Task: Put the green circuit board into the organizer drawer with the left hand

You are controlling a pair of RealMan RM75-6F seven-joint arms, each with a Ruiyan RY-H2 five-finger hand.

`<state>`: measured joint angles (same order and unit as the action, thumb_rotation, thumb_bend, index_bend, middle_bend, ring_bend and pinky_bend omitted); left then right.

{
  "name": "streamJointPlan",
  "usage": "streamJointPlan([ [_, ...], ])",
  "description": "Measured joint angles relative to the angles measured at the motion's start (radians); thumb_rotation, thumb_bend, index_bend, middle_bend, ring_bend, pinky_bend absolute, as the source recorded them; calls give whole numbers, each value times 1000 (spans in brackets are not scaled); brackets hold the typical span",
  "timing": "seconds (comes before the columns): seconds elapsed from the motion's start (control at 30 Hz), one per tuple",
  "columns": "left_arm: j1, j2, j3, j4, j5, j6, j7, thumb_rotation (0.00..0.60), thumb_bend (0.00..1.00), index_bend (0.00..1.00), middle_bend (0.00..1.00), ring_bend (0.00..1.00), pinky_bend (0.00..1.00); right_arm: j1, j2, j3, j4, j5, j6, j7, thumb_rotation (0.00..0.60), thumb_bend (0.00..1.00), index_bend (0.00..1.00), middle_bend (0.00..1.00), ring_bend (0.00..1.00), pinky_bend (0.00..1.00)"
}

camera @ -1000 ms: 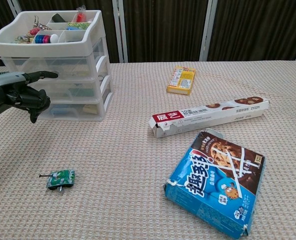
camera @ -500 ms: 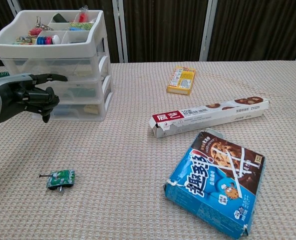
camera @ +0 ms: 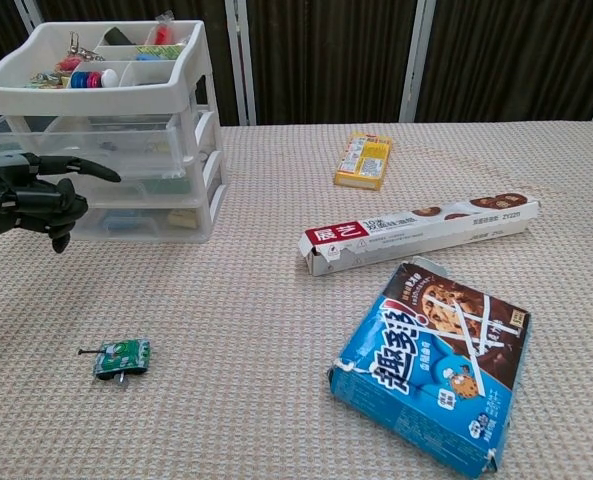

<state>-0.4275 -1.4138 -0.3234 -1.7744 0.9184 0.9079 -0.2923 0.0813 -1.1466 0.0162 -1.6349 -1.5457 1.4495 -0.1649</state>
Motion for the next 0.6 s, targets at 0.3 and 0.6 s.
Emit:
streamJointPlan([
  [0.3, 55, 35, 45, -3, 82, 15, -68, 600, 842, 425, 846, 740, 642, -2, 2, 1, -2, 1, 3, -1, 600, 0, 67, 0, 0, 0],
  [0.6, 102, 80, 100, -22, 279, 106, -62, 600, 812, 330, 860, 751, 647, -2, 1, 1, -3, -3, 7, -2, 600, 0, 67, 0, 0, 0],
])
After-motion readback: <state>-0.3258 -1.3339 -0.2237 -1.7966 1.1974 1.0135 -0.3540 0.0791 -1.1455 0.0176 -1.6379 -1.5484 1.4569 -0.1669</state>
